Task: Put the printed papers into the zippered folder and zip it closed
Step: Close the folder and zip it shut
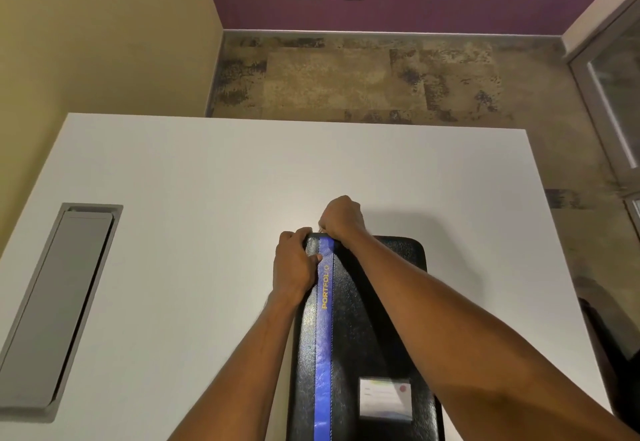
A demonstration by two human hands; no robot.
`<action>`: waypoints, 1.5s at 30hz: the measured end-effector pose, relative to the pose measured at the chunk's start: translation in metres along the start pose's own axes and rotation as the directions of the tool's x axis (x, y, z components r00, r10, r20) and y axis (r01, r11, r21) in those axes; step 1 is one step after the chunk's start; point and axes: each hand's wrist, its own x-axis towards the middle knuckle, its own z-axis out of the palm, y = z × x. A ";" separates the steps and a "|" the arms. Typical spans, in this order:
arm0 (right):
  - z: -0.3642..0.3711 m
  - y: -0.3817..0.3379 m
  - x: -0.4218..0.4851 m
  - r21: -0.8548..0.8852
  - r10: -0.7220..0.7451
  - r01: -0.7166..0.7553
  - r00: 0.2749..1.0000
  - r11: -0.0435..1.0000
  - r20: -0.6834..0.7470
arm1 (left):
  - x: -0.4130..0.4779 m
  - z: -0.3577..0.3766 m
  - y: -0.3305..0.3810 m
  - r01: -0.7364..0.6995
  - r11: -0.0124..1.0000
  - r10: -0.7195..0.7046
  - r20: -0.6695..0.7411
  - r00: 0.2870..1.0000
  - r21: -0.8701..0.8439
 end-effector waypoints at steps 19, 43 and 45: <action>-0.026 0.165 -0.143 0.166 -0.087 0.158 0.925 0.973 -0.370 | -0.096 -0.008 -0.008 0.099 0.995 -0.099 -0.007 0.995 -0.021; 0.056 0.197 -0.214 0.292 0.166 -0.087 0.952 0.952 -0.258 | -0.162 -0.035 -0.067 0.167 0.934 -0.202 -0.079 0.976 -0.316; 0.068 0.174 -0.212 0.314 0.151 -0.072 0.960 0.947 -0.237 | -0.152 -0.057 -0.078 0.170 0.939 -0.213 -0.117 0.970 -0.299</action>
